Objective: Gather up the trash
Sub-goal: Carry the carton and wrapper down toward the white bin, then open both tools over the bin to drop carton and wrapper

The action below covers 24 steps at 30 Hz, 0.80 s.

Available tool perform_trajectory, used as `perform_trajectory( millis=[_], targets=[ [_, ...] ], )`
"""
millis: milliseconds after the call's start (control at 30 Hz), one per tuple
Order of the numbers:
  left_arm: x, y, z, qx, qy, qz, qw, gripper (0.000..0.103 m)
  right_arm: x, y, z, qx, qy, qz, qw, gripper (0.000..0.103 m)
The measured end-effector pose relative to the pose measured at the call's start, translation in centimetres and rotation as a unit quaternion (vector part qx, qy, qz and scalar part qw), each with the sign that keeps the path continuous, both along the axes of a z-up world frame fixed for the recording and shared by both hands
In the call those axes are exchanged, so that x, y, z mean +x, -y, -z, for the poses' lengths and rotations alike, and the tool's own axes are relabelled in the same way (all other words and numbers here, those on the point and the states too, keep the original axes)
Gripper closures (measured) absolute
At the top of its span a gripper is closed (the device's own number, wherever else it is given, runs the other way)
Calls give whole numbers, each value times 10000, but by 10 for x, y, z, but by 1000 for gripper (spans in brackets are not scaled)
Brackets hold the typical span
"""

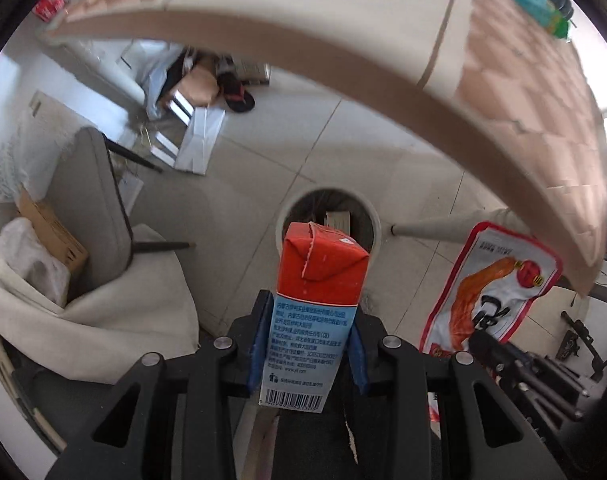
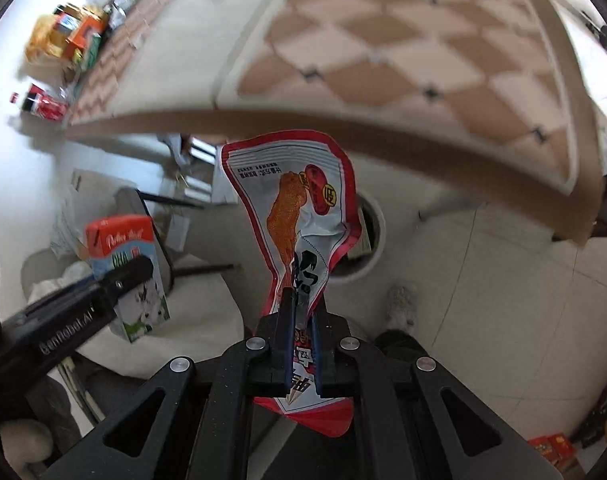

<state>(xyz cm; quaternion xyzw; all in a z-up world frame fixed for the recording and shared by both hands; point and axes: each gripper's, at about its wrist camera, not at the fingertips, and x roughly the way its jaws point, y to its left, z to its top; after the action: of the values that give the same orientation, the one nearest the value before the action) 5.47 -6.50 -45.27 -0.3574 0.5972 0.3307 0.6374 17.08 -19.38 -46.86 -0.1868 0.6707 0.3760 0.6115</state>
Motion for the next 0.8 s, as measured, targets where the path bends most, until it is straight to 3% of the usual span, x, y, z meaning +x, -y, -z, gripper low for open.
perform_trajectory(
  millis=[267, 400, 600, 800],
  targets=[
    [15, -25, 136, -685, -196, -76, 9974, 72, 10, -3, 142, -519, -217, 71, 9984, 96],
    [22, -38, 195, -1165, -42, -185, 9930, 72, 29, -13, 214, -675, -248, 130, 9973, 96],
    [35, -49, 249, -1574, 54, -256, 9872, 72, 56, -31, 297, -823, -442, 240, 9953, 96],
    [43, -45, 269, -1829, 55, -210, 9829, 71, 65, -42, 343, -974, -545, 164, 9936, 96]
  ],
)
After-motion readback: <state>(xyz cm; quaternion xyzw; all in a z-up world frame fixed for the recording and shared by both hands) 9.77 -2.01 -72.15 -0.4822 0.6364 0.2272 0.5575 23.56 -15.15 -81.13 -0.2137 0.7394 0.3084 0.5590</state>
